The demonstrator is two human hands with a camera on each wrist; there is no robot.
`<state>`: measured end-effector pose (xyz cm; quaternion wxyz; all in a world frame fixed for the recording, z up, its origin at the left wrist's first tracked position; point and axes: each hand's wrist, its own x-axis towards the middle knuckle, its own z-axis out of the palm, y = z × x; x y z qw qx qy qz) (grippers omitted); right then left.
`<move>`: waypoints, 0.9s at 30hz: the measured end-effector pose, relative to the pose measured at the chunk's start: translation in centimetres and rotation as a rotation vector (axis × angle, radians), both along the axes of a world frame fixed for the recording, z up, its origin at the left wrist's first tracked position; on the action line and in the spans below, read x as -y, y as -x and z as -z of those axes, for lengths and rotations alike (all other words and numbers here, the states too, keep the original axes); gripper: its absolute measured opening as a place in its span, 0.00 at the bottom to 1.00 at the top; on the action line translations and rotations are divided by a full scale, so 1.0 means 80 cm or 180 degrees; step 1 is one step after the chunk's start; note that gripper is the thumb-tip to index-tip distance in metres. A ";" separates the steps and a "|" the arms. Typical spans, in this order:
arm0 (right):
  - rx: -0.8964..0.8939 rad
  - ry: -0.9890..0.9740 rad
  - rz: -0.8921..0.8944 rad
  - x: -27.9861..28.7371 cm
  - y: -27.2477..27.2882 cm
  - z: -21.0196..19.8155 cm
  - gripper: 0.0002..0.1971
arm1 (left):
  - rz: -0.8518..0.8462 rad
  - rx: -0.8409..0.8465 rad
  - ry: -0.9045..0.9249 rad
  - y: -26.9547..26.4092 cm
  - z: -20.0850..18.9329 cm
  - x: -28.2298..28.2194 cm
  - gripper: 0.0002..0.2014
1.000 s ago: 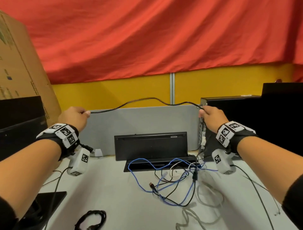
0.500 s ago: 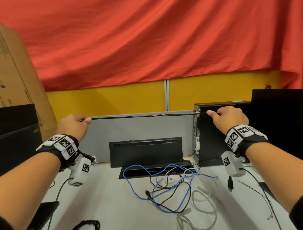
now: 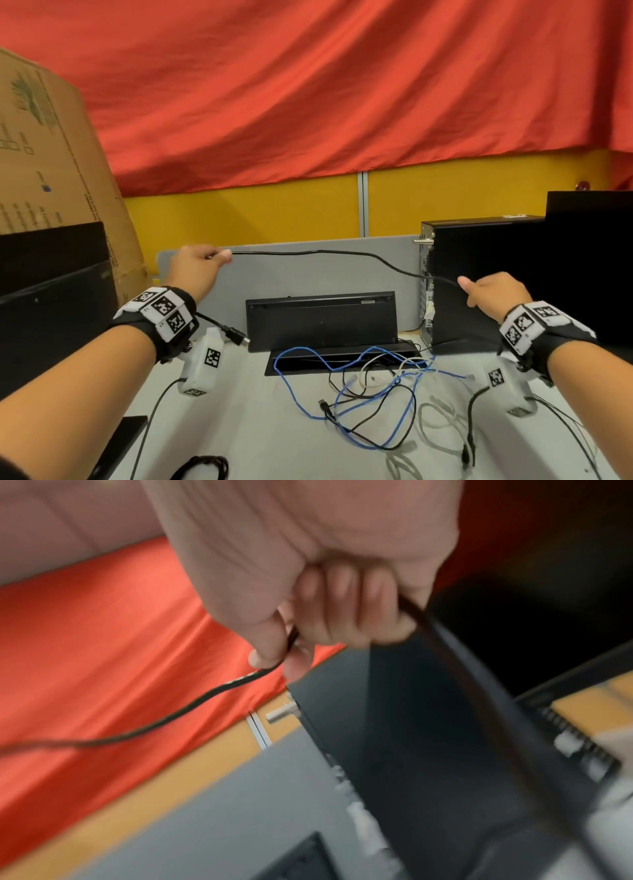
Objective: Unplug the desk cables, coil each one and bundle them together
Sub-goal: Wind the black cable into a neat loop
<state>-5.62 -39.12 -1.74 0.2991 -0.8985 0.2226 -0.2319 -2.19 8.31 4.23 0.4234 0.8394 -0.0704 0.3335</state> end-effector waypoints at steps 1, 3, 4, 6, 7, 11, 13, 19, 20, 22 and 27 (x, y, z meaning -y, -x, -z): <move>-0.0176 -0.0116 -0.0064 -0.005 0.004 0.004 0.22 | 0.0182 -0.0021 0.0089 0.004 0.000 0.007 0.08; -0.0475 -0.0164 -0.0191 -0.024 0.008 0.006 0.17 | 0.0454 -0.0056 0.0189 0.012 -0.001 0.025 0.08; -0.0591 0.0018 -0.0258 -0.037 0.010 0.003 0.15 | 0.0573 -0.0069 0.0211 0.017 -0.002 0.037 0.08; -0.0441 0.0482 -0.0419 -0.067 0.015 -0.009 0.11 | 0.0793 -0.0069 0.0187 0.026 -0.005 0.061 0.08; -0.0174 0.0582 -0.0586 -0.084 0.021 -0.019 0.10 | 0.0893 -0.0059 0.0128 0.030 -0.005 0.072 0.09; 0.1164 0.0770 -0.1635 -0.154 0.044 -0.060 0.26 | 0.1191 -0.0095 -0.0226 0.042 -0.002 0.112 0.10; 0.1263 0.1016 -0.2159 -0.190 0.055 -0.075 0.28 | 0.1281 -0.0116 -0.0298 0.044 0.001 0.130 0.10; 0.0706 0.1021 -0.2650 -0.230 0.052 -0.073 0.15 | 0.1579 -0.0124 -0.0336 0.051 0.004 0.158 0.09; 0.0754 0.1034 -0.2605 -0.226 0.050 -0.071 0.15 | 0.1564 -0.0193 -0.0427 0.052 0.004 0.156 0.09; 0.0878 0.1154 -0.2488 -0.217 0.048 -0.071 0.14 | 0.1639 -0.0508 -0.0486 0.055 0.006 0.150 0.13; 0.1106 0.1419 -0.2208 -0.182 0.044 -0.076 0.10 | 0.2072 -0.1542 -0.0012 0.053 -0.001 0.129 0.17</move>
